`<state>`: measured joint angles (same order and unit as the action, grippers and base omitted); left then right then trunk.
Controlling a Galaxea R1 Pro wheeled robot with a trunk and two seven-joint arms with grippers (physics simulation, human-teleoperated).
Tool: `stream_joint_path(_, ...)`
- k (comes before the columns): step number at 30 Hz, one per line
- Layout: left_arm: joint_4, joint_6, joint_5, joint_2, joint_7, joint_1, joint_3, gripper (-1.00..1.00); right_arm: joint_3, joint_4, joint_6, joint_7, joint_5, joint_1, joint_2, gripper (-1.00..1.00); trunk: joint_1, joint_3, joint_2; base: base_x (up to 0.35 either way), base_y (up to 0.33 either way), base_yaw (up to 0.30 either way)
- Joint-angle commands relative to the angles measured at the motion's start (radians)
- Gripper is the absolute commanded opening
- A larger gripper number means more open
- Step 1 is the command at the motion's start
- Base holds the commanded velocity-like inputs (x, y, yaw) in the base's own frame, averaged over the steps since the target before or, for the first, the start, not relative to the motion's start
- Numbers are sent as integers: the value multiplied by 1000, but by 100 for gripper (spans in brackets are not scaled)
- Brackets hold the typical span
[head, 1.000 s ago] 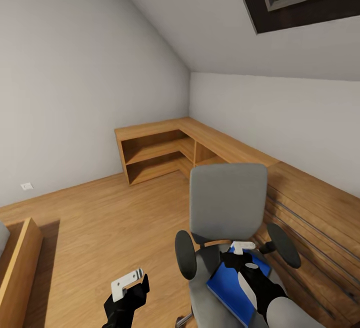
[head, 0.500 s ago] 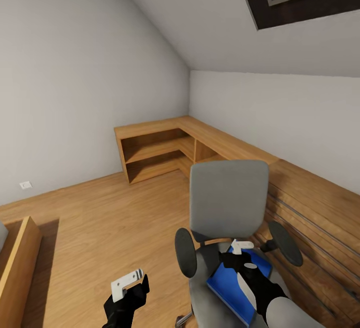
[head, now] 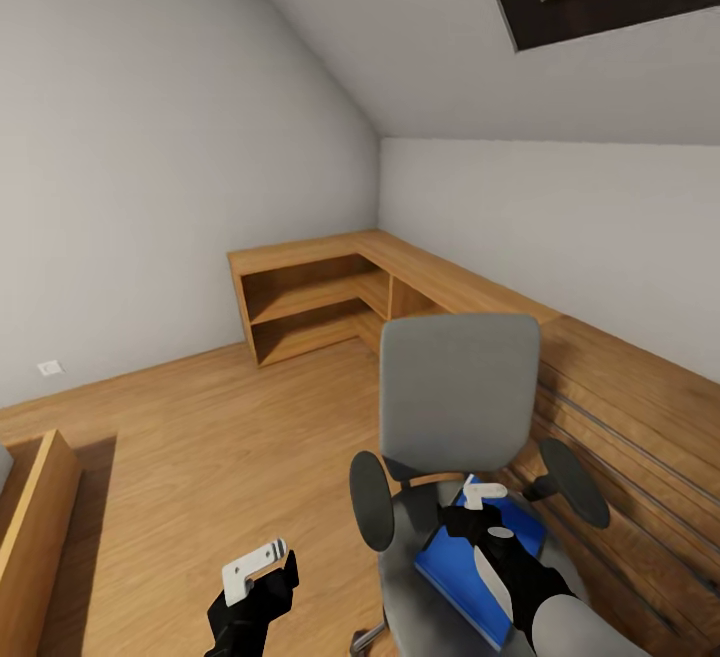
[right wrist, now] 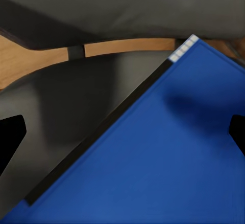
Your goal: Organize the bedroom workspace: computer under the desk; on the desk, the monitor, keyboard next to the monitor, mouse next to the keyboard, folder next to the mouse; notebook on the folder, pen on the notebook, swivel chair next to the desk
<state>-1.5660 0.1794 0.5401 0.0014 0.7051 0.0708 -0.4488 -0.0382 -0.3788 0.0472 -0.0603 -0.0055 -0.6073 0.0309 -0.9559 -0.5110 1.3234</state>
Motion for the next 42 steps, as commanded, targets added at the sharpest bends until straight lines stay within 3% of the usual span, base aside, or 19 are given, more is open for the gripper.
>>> stream_joint_path(1,-2,5,3,0,5,0,-1,100,-4,-2,5,-6,-1,0,0,100,-4,-4,8,0,0,0)
stream_joint_path(42,0,5,-1,-1,5,0,-3,100,-6,-1,5,-6,1,0,0,100,-161,-132,295,0,0,0)
